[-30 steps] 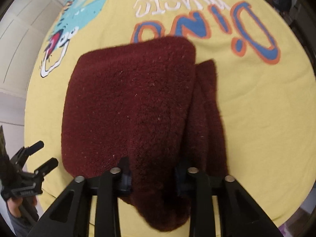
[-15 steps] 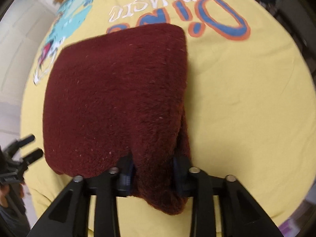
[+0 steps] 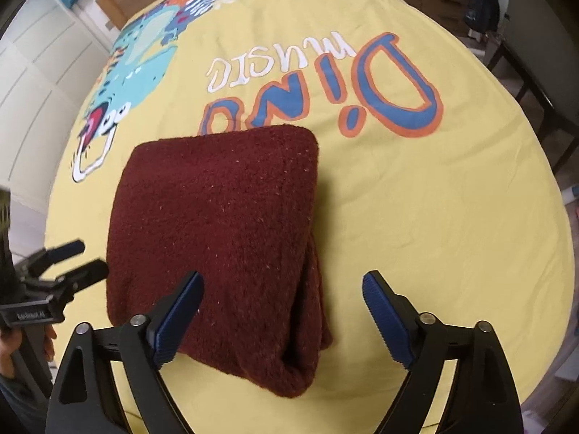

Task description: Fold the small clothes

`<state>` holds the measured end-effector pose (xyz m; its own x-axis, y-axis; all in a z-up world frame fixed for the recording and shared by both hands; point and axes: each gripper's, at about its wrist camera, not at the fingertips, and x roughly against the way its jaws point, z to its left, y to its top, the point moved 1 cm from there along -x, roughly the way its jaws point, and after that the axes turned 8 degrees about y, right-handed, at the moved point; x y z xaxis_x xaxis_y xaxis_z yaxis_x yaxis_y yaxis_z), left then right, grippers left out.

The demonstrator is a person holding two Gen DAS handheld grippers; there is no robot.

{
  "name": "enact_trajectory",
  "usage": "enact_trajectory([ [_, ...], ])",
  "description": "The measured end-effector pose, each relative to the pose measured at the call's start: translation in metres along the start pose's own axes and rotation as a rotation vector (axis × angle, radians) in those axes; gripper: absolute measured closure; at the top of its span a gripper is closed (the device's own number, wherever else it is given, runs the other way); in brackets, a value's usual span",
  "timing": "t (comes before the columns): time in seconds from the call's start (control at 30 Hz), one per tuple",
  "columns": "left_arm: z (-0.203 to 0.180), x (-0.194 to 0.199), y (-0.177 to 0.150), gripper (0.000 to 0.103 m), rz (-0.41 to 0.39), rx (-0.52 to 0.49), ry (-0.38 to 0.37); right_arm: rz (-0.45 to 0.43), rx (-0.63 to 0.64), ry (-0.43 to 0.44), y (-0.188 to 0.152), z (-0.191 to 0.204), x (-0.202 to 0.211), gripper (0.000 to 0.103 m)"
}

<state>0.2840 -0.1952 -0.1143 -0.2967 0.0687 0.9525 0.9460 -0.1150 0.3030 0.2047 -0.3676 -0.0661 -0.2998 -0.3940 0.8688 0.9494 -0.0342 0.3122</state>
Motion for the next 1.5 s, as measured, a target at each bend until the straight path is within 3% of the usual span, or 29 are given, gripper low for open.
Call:
enact_trajectory([
  [0.1, -0.014, -0.009, 0.017, 0.001, 0.019, 0.008, 0.000, 0.025, 0.011, 0.009, 0.004, 0.004, -0.017, 0.002],
  [0.27, -0.026, -0.035, 0.027, 0.001, 0.061, -0.003, 0.039, 0.075, 0.001, 0.006, 0.006, 0.001, -0.045, 0.001],
  [0.53, -0.012, -0.066, 0.008, 0.001, 0.088, 0.018, 0.075, 0.114, -0.020, 0.039, -0.004, -0.014, -0.081, 0.001],
  [0.7, 0.001, -0.077, -0.004, 0.000, 0.097, 0.069, 0.020, 0.122, -0.063, 0.096, -0.014, -0.027, -0.093, 0.001],
  [0.87, 0.003, -0.081, -0.009, 0.000, 0.085, 0.077, -0.015, 0.132, -0.072, 0.099, -0.017, -0.027, -0.097, 0.002],
  [1.03, 0.006, -0.084, -0.013, 0.000, 0.080, 0.076, -0.037, 0.141, -0.079, 0.151, -0.017, -0.023, -0.101, 0.015],
  [1.07, 0.006, -0.083, -0.013, 0.000, 0.078, 0.072, -0.036, 0.141, -0.084, 0.181, -0.017, -0.022, -0.101, 0.028],
  [1.13, 0.005, -0.082, -0.012, 0.001, 0.078, 0.060, -0.028, 0.143, -0.083, 0.194, -0.017, -0.018, -0.097, 0.037],
  [1.2, 0.003, -0.081, -0.011, 0.010, 0.081, 0.050, -0.048, 0.145, -0.066, 0.183, -0.016, -0.013, -0.096, 0.045],
  [1.23, 0.002, -0.080, -0.010, 0.024, 0.085, 0.051, -0.078, 0.144, -0.059, 0.174, -0.016, -0.009, -0.095, 0.047],
  [1.37, -0.004, -0.072, -0.010, 0.040, 0.071, 0.013, -0.081, 0.115, -0.043, 0.150, -0.017, 0.003, -0.088, 0.060],
  [1.5, -0.002, -0.062, -0.007, 0.056, 0.056, 0.003, -0.112, 0.068, -0.012, 0.133, -0.015, 0.013, -0.069, 0.064],
])
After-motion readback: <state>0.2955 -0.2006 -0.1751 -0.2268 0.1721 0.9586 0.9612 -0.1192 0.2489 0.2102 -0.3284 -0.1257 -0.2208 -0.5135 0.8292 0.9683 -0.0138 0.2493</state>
